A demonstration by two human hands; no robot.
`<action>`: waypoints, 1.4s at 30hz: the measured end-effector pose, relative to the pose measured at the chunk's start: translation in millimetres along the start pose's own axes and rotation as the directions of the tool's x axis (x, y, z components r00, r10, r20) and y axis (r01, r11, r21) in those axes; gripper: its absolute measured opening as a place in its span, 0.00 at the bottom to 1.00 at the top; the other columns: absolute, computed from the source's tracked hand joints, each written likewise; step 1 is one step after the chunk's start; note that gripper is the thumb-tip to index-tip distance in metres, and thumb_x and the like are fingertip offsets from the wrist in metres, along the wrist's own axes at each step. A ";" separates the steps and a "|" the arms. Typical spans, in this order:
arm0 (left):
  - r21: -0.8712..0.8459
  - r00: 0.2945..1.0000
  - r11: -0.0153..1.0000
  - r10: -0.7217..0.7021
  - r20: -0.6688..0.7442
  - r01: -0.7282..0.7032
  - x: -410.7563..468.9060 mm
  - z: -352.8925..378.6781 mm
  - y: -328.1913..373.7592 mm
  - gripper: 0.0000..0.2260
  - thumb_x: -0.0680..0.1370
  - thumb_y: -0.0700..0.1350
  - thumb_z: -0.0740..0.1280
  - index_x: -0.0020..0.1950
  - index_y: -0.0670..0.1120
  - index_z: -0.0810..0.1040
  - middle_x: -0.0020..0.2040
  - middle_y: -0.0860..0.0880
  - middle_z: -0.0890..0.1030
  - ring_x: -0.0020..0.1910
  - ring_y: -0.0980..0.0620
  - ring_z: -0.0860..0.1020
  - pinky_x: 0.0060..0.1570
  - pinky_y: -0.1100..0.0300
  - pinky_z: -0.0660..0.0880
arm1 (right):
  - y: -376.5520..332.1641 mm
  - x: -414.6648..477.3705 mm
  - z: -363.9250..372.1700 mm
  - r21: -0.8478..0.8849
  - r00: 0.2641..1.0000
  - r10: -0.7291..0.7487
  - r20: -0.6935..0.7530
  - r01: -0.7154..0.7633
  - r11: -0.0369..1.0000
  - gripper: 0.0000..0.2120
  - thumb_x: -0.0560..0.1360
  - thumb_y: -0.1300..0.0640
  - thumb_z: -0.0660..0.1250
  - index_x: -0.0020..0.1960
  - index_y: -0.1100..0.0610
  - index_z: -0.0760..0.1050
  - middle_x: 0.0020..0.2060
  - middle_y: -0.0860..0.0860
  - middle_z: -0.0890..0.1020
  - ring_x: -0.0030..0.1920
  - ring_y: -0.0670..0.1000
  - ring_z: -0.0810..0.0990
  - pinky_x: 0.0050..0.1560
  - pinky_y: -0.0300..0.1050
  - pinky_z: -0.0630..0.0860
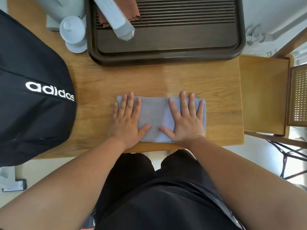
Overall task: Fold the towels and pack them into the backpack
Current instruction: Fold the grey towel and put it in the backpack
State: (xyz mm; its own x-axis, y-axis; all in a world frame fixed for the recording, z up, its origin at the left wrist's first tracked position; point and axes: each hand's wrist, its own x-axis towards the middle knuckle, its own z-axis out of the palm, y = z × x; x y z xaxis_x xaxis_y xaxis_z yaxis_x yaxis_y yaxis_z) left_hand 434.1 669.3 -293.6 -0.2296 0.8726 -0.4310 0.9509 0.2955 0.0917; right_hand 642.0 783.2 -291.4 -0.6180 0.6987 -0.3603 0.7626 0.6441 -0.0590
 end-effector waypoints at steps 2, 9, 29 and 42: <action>-0.030 0.999 0.999 0.021 0.024 -0.021 -1.2 -3.9 -2.1 0.42 0.77 0.72 0.42 0.80 0.47 0.31 0.79 0.44 0.28 0.79 0.45 0.30 0.78 0.43 0.37 | 0.2 -0.1 -1.3 -0.017 1.000 -0.004 0.022 0.004 1.000 0.47 0.73 0.21 0.42 0.82 0.48 0.39 0.81 0.60 0.39 0.79 0.65 0.35 0.75 0.72 0.39; -0.547 0.902 0.822 -0.345 -0.258 0.158 -12.3 -30.1 -13.9 0.29 0.80 0.54 0.66 0.77 0.42 0.66 0.78 0.43 0.63 0.77 0.42 0.61 0.74 0.48 0.60 | -23.3 5.0 -26.0 0.046 0.998 0.059 -0.010 -0.059 0.997 0.44 0.76 0.26 0.36 0.82 0.53 0.39 0.80 0.59 0.37 0.79 0.61 0.32 0.75 0.71 0.36; -0.846 0.716 0.217 -0.654 0.245 0.487 16.9 -50.8 -24.1 0.11 0.65 0.38 0.73 0.44 0.45 0.76 0.41 0.50 0.80 0.40 0.49 0.79 0.35 0.56 0.75 | -57.7 15.8 -3.1 -0.011 0.999 0.037 -0.001 -0.037 0.999 0.47 0.76 0.25 0.40 0.81 0.58 0.37 0.81 0.58 0.39 0.80 0.59 0.34 0.76 0.69 0.39; -0.882 0.782 -0.216 -0.408 0.471 0.419 -0.3 -75.3 -15.2 0.04 0.75 0.38 0.72 0.47 0.47 0.82 0.46 0.46 0.86 0.45 0.47 0.84 0.50 0.45 0.80 | -29.7 44.9 -27.7 0.002 0.992 -0.121 0.032 0.121 0.993 0.45 0.78 0.27 0.37 0.82 0.57 0.38 0.81 0.54 0.39 0.80 0.56 0.34 0.78 0.65 0.37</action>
State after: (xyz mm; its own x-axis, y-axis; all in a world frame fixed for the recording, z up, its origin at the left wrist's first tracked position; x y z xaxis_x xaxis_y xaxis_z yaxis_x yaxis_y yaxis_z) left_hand 404.0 693.9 -227.2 -0.4697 0.3788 -0.7974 -0.4846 0.6444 0.5915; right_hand 586.4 804.1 -280.1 -0.6994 0.6050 -0.3805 0.6824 0.7236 -0.1039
